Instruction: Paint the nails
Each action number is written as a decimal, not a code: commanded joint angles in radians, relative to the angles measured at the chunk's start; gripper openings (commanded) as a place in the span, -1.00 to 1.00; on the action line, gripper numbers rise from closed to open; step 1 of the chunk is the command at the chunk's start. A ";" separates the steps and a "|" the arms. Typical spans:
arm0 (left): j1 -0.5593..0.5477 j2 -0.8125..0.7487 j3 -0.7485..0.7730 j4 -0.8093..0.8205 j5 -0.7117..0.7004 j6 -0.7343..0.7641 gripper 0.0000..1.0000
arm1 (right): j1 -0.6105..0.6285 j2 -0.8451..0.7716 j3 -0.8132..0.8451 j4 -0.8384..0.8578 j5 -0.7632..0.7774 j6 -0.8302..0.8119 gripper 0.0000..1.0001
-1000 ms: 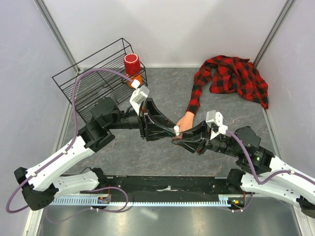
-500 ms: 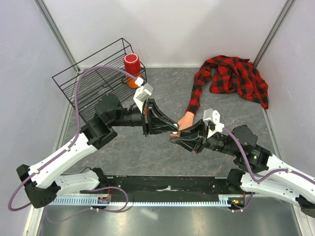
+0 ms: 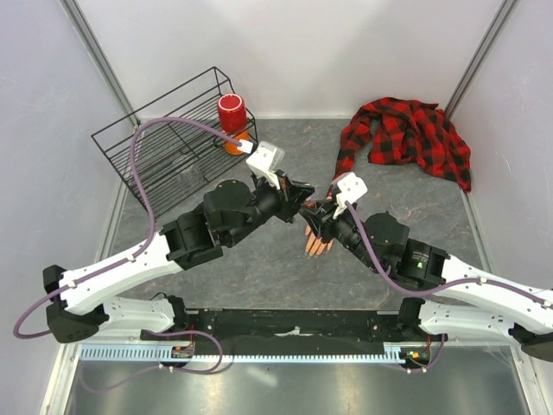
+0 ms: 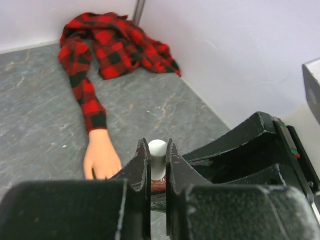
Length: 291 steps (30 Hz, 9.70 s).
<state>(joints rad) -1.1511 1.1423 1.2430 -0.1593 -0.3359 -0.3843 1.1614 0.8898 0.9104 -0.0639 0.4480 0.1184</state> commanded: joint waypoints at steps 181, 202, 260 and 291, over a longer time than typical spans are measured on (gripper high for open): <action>0.093 -0.067 0.038 -0.005 0.227 -0.111 -0.97 | -0.031 -0.118 -0.154 0.211 -0.157 -0.123 -1.00; 0.093 -0.075 0.055 0.010 0.212 -0.030 -0.96 | -0.028 -0.121 -0.162 0.176 -0.131 -0.122 -1.00; 0.070 0.323 -0.751 1.093 0.107 -0.042 -0.96 | -0.108 -0.466 -0.367 0.007 0.471 0.044 -1.00; 0.070 0.522 -0.743 1.190 0.041 0.079 -0.96 | -0.108 -0.479 -0.381 0.016 0.442 0.038 -1.00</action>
<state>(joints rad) -1.0782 1.6463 0.4702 0.9817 -0.2420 -0.3599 1.0561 0.4244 0.5369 -0.0898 0.8948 0.1677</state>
